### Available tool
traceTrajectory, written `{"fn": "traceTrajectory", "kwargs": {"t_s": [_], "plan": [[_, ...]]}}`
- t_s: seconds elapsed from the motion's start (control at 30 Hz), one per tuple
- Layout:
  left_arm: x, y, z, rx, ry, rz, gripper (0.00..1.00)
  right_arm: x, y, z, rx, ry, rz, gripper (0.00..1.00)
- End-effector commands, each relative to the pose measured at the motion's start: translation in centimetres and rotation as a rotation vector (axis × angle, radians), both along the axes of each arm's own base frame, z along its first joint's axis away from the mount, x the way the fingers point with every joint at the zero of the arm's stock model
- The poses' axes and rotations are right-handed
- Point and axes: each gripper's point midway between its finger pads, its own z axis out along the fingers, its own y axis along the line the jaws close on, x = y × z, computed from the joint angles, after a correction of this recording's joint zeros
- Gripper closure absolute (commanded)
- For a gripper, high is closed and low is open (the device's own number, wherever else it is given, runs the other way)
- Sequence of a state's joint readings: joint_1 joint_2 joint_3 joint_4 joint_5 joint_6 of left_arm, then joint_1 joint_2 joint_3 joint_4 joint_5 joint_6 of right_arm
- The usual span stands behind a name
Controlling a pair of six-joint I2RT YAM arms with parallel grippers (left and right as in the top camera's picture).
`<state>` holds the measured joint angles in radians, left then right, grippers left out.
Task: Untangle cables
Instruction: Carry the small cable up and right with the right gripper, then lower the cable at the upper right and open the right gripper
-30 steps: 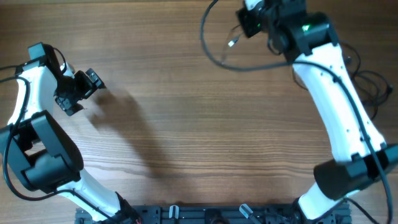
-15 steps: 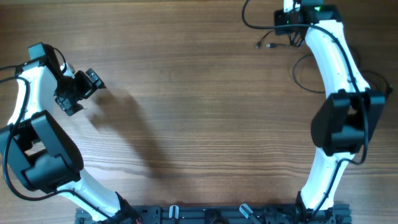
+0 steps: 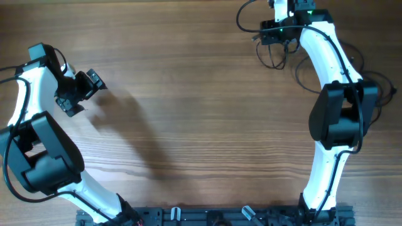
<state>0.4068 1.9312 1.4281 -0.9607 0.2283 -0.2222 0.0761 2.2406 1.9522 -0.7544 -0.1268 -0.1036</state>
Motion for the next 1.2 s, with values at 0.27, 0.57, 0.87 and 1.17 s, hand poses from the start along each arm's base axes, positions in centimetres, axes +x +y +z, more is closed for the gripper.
{"fn": "traceTrajectory", "kwargs": {"t_s": [0.27,0.57,0.87,1.17], "plan": [[0.3,0.3,0.9,0.02,-0.022,0.004,0.0,-3.1,6.1,-1.0,0.287,0.102,0.24,0.0],[0.3,0.3,0.9,0.02,-0.022,0.004,0.0,-6.3,5.8,-5.7,0.325,0.253,0.144,0.0],[0.3,0.3,0.9,0.02,-0.022,0.004,0.0,-9.6,5.3,-9.4,0.336,0.384,0.057,0.0],[0.3,0.3,0.9,0.02,-0.022,0.004,0.0,-2.3,4.2,-1.0,0.395,0.106,-0.007,0.0]]}}
